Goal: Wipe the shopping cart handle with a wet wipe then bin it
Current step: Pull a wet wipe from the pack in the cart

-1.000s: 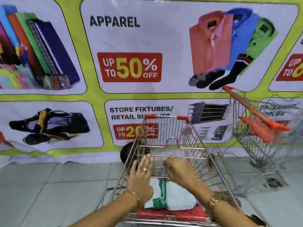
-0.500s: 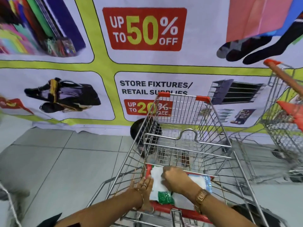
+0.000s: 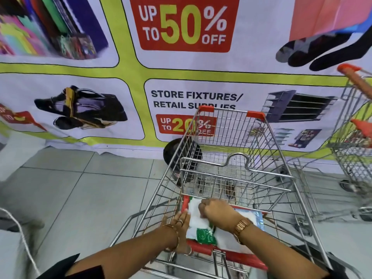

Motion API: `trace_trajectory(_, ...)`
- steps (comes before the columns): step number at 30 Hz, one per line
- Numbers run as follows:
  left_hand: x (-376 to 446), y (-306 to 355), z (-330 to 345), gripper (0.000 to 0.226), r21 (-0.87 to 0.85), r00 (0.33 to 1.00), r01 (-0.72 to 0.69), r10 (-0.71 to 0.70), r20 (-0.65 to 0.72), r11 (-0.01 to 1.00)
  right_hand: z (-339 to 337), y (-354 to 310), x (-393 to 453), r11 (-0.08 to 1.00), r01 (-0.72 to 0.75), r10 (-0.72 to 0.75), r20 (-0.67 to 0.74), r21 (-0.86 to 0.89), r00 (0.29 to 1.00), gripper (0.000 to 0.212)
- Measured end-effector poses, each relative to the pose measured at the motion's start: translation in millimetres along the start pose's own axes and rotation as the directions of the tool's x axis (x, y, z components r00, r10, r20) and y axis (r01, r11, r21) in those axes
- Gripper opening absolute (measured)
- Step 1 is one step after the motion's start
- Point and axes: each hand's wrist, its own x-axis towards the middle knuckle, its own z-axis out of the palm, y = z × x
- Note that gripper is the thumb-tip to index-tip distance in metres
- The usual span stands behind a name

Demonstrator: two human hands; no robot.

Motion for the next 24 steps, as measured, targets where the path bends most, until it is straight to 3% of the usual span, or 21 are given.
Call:
trace_trajectory(11,-6,2,-4,0.098,-0.033,1.000,0.027,-0.027,0.000,0.999,-22,-4,-16,0.994,0.038,-0.021,-0.161,0.099,0.987,0.024)
trace_trajectory(18,-13,1,-9,0.100,-0.061,1.000,0.009,-0.010,-0.014,0.998,-76,-5,-41,0.949,-0.009,0.132,-0.372,0.315,0.919,0.021)
trace_trajectory(21,-17,-3,-19,0.097,-0.267,0.995,-0.080,0.059,-0.086,0.960,-100,-6,-55,0.876,-0.015,0.224,-0.378,0.482,0.898,0.012)
trace_trajectory(24,-40,0,-41,0.068,-0.547,0.960,-0.234,0.102,-0.261,0.804,-129,-14,-72,0.785,0.005,0.306,-0.396,0.619,0.866,0.016)
